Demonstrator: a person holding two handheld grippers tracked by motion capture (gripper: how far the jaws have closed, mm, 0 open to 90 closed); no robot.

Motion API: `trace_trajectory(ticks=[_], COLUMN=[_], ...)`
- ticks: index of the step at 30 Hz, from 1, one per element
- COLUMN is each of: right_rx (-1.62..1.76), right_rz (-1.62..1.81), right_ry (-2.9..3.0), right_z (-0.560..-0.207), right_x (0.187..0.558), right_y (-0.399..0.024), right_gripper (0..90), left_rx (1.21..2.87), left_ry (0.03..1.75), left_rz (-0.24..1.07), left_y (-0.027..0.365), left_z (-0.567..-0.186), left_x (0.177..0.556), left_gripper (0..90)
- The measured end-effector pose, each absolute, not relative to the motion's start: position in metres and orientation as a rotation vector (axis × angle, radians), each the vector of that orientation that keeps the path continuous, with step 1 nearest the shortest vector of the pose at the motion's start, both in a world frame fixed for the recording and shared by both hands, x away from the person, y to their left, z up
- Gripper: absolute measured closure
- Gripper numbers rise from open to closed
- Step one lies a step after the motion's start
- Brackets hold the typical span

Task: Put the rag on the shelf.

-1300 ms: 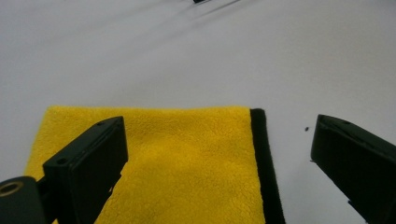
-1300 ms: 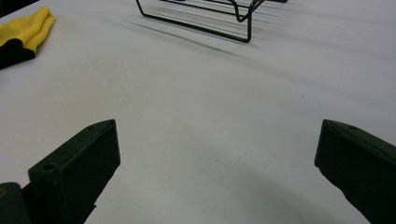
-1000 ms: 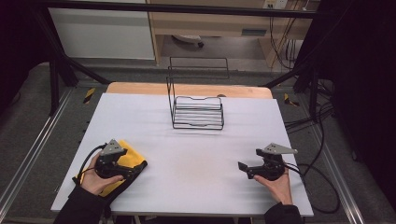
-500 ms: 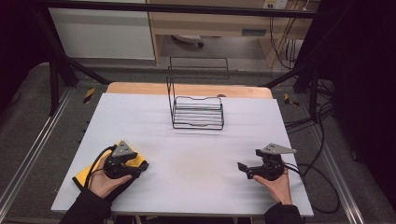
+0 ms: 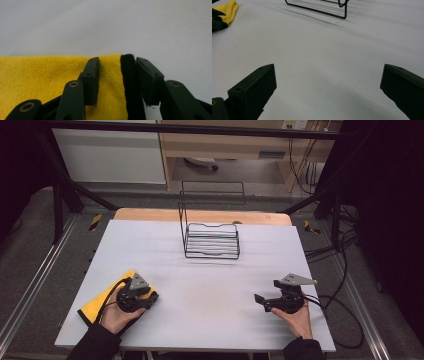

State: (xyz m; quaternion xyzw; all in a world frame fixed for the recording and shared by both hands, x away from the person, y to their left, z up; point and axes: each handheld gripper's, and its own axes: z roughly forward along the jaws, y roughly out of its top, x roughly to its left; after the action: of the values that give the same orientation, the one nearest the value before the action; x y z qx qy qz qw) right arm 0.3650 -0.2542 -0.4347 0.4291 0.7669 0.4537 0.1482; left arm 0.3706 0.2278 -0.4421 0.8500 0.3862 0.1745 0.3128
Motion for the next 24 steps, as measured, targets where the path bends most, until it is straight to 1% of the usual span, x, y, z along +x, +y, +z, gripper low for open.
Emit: trace_trajectory(ticks=[7, 12, 18, 24], right_rx=[1.236, 1.240, 1.243, 1.248], right_rz=[1.302, 1.303, 1.300, 1.296], right_ry=[2.209, 2.207, 2.208, 2.208], right_z=[-0.4350, -0.4350, -0.4352, -0.4350], right_x=[0.3650, 0.3655, 0.3654, 0.3654], right_y=[-0.2538, -0.2537, -0.2536, -0.2536], right_gripper=[0.8, 0.8, 1.0, 1.1], left_rx=[2.263, 2.254, 2.266, 2.239], left_ry=[1.039, 1.060, 1.061, 1.074], left_rz=[0.492, 0.491, 0.511, 0.468], left_y=[0.2246, 0.2265, 0.2255, 0.2301], left_z=[-0.4415, -0.4410, -0.4403, -0.4393], left_x=[0.3712, 0.3733, 0.3737, 0.3754], left_gripper=[59.9, 67.3, 73.3, 76.7])
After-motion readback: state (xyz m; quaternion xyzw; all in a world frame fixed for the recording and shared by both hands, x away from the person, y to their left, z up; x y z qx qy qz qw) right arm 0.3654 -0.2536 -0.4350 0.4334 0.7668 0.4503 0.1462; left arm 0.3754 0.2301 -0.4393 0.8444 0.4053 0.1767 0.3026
